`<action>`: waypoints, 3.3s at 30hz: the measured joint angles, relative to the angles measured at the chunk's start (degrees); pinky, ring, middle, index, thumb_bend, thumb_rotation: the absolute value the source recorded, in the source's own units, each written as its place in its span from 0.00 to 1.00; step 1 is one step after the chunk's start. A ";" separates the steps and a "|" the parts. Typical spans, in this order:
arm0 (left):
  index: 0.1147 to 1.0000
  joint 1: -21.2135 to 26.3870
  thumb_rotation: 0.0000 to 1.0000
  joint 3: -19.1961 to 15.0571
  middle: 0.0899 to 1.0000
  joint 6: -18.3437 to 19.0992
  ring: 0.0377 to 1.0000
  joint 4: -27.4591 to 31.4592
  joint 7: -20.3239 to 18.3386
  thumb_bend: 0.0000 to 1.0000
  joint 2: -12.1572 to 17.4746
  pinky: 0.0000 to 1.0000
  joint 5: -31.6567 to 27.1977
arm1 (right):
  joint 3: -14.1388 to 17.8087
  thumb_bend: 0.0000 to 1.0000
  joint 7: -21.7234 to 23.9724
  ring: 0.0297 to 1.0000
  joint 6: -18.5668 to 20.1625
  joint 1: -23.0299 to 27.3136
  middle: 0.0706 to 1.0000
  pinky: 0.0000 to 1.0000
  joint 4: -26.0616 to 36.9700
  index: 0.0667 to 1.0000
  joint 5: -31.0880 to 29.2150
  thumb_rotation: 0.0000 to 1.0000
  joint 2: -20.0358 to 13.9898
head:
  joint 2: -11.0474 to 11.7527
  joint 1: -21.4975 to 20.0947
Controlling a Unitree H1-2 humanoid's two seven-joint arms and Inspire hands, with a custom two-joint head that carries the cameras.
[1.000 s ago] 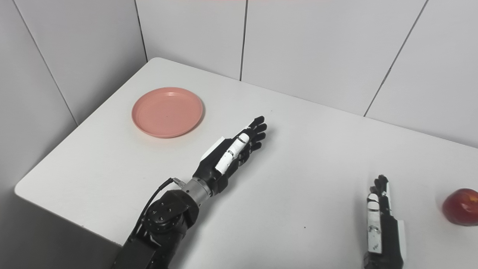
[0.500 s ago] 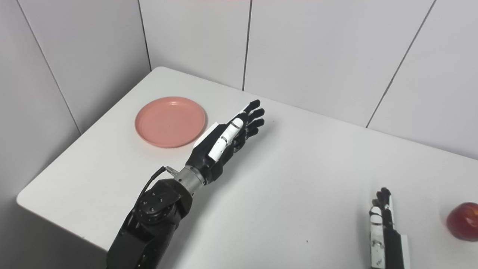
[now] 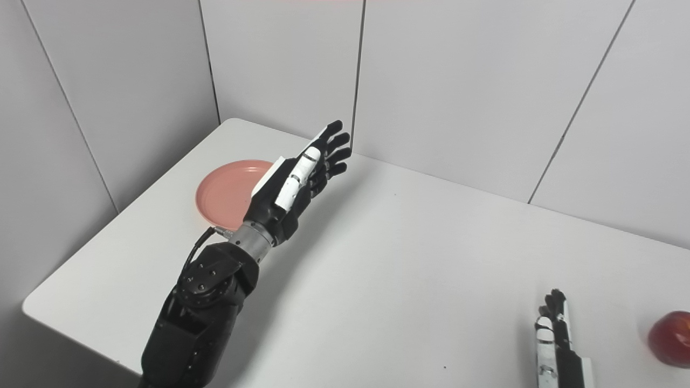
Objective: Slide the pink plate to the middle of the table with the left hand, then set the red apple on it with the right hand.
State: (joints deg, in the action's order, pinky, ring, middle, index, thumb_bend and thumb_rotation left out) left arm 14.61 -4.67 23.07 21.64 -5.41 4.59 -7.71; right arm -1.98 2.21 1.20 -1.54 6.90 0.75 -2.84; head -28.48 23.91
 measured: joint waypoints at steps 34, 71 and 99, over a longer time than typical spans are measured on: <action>0.89 7.69 1.00 -12.38 0.92 -2.23 0.92 -17.44 1.84 0.35 9.64 0.91 -6.97 | 0.10 0.00 -0.07 1.00 0.04 -0.02 1.00 1.00 0.81 1.00 -0.17 1.00 0.30 | -0.18 1.49; 0.87 14.80 1.00 -18.02 0.88 -2.59 0.88 -36.08 1.51 0.32 17.75 0.88 -12.62 | 0.10 0.00 0.02 1.00 2.40 -0.02 1.00 1.00 2.56 1.00 -1.44 1.00 0.06 | 0.18 2.81; 0.84 16.11 1.00 -18.81 0.87 -6.92 0.88 -47.39 -1.84 0.31 20.67 0.86 -13.32 | 0.20 0.00 0.08 1.00 2.93 0.03 1.00 1.00 2.59 1.00 -1.52 1.00 -0.26 | 1.05 3.51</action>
State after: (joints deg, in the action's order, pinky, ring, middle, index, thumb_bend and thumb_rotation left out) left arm 30.72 -23.48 16.15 -25.75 -7.25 25.27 -21.03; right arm -1.78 2.29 4.13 -1.50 9.48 -0.76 -3.11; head -27.42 27.42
